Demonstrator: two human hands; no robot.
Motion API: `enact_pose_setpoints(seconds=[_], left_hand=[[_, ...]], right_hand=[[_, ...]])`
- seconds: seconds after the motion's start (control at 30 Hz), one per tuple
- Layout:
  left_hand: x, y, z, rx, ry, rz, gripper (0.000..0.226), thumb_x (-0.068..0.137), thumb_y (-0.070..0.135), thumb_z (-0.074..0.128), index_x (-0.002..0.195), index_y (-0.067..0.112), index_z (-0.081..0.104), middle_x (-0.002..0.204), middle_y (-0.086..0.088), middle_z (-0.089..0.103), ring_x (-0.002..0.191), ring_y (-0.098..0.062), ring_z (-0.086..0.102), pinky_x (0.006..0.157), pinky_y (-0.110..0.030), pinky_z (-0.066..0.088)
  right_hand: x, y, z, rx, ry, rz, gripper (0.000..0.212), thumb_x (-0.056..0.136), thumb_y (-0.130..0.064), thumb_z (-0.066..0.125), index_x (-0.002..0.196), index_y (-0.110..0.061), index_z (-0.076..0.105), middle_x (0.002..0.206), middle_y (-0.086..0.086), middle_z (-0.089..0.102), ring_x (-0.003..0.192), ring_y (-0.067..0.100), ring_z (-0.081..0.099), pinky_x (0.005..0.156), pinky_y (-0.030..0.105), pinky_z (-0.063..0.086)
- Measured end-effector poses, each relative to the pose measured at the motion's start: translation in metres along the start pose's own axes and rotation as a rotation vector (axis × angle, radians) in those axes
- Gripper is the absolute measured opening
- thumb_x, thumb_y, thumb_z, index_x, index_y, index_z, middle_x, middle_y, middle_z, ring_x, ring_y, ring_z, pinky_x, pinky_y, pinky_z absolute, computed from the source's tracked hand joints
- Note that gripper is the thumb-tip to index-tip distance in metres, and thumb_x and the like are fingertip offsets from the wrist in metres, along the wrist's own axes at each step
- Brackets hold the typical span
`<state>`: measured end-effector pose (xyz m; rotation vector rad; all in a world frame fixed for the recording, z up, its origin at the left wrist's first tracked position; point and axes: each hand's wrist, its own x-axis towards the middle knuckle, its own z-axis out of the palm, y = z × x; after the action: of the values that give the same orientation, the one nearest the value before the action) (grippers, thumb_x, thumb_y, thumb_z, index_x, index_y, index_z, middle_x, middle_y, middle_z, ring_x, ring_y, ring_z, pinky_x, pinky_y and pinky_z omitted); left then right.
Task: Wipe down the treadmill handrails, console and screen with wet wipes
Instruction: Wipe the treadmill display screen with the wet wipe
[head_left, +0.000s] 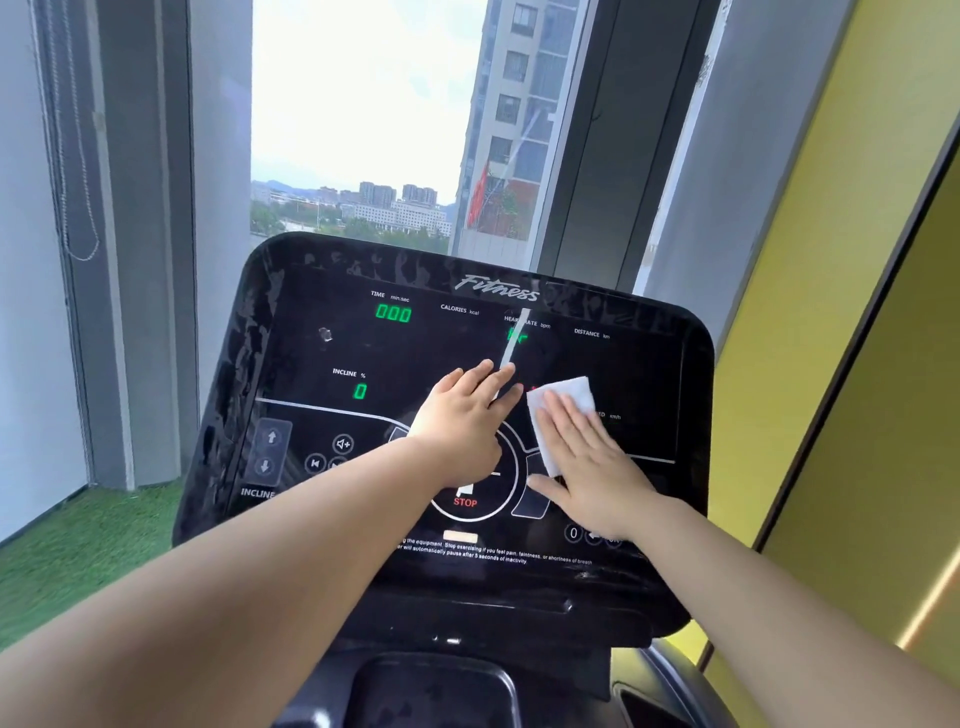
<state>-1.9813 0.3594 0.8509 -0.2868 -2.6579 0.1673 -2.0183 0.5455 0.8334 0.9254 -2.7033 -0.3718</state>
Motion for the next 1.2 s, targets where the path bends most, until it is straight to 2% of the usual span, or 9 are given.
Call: enact_pose_setpoints(seconds=[0.1,0.3,0.37,0.57,0.77,0.87,1.0,1.1,1.2], left_hand=[[0.0,0.0,0.0,0.001,0.0,-0.003,0.067,0.095,0.033,0.038,0.152,0.023,0.003,0.159,0.002,-0.009,0.146,-0.018,-0.009,0.118,-0.035,-0.003],[0.001,0.0,0.003,-0.001,0.001,-0.003,0.068,0.095,0.033,0.037,0.151,0.024,0.001,0.159,0.003,-0.01,0.146,-0.017,-0.01,0.118,-0.035,-0.004],[0.002,0.0,0.004,-0.006,0.007,-0.008,0.068,0.095,0.033,0.038,0.151,0.024,0.002,0.159,0.003,-0.01,0.146,-0.017,-0.01,0.117,-0.035,-0.004],[0.002,-0.003,0.003,-0.028,0.022,0.004,0.067,0.094,0.032,0.039,0.151,0.024,0.004,0.159,0.004,-0.006,0.146,-0.016,-0.007,0.117,-0.034,-0.002],[0.002,-0.005,0.0,-0.066,0.033,0.017,0.064,0.094,0.03,0.038,0.151,0.023,0.009,0.159,0.006,-0.003,0.146,-0.015,-0.004,0.117,-0.032,0.0],[0.004,-0.008,-0.001,-0.149,0.077,0.021,0.061,0.094,0.023,0.039,0.151,0.019,0.017,0.159,0.008,0.006,0.146,-0.012,0.002,0.115,-0.026,0.002],[-0.001,-0.018,-0.003,-0.245,0.169,-0.002,0.059,0.091,0.017,0.043,0.148,0.02,0.027,0.156,0.007,0.018,0.145,-0.014,0.008,0.117,-0.027,0.009],[-0.007,-0.032,-0.003,-0.15,0.19,-0.147,0.063,0.093,0.027,0.042,0.15,0.021,0.018,0.158,0.003,0.008,0.146,-0.018,-0.001,0.118,-0.032,0.002],[-0.011,-0.044,-0.001,-0.094,0.114,-0.216,0.065,0.096,0.033,0.038,0.151,0.021,0.008,0.159,0.0,-0.003,0.146,-0.019,-0.009,0.118,-0.035,-0.002]], right_hand=[[-0.002,0.021,-0.013,-0.008,-0.025,-0.037,0.089,0.062,-0.075,-0.03,0.134,-0.023,-0.033,0.142,-0.01,-0.042,0.128,0.004,-0.043,0.104,0.02,-0.029],[0.022,0.015,-0.029,0.172,0.074,0.234,0.075,0.097,-0.056,0.015,0.143,-0.015,-0.027,0.146,-0.001,-0.04,0.134,0.01,-0.036,0.116,0.033,-0.016],[0.022,-0.003,-0.02,0.174,0.088,0.242,0.079,0.093,-0.061,0.011,0.141,-0.013,-0.03,0.142,0.001,-0.044,0.134,0.014,-0.038,0.115,0.035,-0.019],[-0.009,0.015,-0.004,-0.032,-0.028,-0.051,0.09,0.058,-0.075,-0.038,0.131,-0.022,-0.038,0.145,-0.005,-0.041,0.128,0.006,-0.044,0.104,0.021,-0.033],[0.021,0.01,-0.027,0.141,0.076,0.221,0.074,0.096,-0.058,0.011,0.141,-0.015,-0.029,0.142,-0.003,-0.042,0.135,0.012,-0.036,0.114,0.033,-0.019],[0.03,-0.016,-0.02,0.153,0.086,0.268,0.081,0.09,-0.064,0.005,0.139,-0.011,-0.032,0.137,0.002,-0.047,0.135,0.018,-0.038,0.114,0.037,-0.02],[0.016,-0.021,-0.006,-0.022,0.023,0.008,0.084,0.068,-0.068,-0.019,0.131,-0.018,-0.041,0.141,0.0,-0.046,0.133,0.016,-0.041,0.113,0.035,-0.022],[0.012,0.002,-0.018,-0.061,-0.001,-0.057,0.082,0.07,-0.066,-0.017,0.136,-0.021,-0.033,0.146,-0.004,-0.039,0.134,0.01,-0.038,0.111,0.029,-0.022],[0.021,0.015,-0.032,0.006,0.061,0.122,0.075,0.087,-0.064,0.0,0.139,-0.02,-0.03,0.147,-0.003,-0.037,0.136,0.011,-0.034,0.114,0.033,-0.018]])
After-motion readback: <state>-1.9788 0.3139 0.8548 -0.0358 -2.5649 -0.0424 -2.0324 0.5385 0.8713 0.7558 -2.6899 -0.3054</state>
